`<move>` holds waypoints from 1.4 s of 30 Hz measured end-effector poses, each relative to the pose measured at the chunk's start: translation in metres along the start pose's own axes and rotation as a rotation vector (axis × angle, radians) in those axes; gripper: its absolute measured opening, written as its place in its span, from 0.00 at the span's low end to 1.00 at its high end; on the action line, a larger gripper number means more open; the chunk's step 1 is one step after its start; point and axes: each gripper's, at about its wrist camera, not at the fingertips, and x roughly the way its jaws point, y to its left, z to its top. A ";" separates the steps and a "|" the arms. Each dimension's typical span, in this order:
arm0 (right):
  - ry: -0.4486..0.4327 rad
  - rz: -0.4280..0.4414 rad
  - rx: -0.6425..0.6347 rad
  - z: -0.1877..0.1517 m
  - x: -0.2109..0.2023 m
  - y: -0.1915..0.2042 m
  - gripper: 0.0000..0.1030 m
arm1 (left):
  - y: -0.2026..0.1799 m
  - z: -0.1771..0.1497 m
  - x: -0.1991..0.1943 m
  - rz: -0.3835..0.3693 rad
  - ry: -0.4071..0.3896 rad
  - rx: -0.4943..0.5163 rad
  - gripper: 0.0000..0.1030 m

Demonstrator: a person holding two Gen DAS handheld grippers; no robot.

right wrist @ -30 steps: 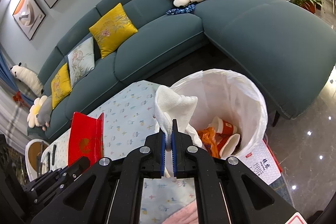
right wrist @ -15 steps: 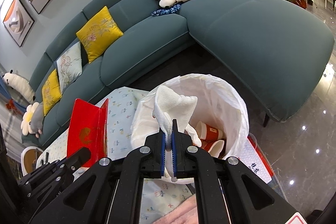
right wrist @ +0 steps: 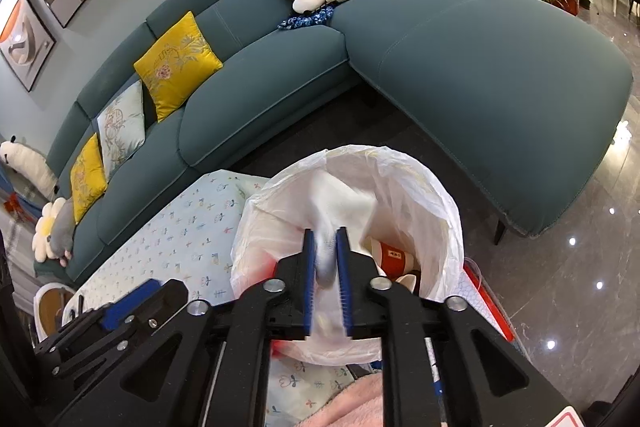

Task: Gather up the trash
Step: 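Open the left tool over the bin to drop the red envelope, then move both open tools back to the grey pouch and scrunchie on the table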

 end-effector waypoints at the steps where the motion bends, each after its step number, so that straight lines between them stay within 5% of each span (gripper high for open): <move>1: 0.000 -0.002 0.001 0.000 0.000 0.000 0.18 | 0.002 0.000 0.000 0.001 0.000 -0.002 0.39; 8: -0.005 -0.008 0.000 -0.003 -0.004 0.007 0.30 | 0.026 -0.006 -0.012 0.020 -0.007 -0.046 0.39; 42: 0.085 0.095 -0.283 -0.076 0.001 0.190 0.38 | 0.222 -0.059 -0.084 0.151 -0.062 -0.354 0.40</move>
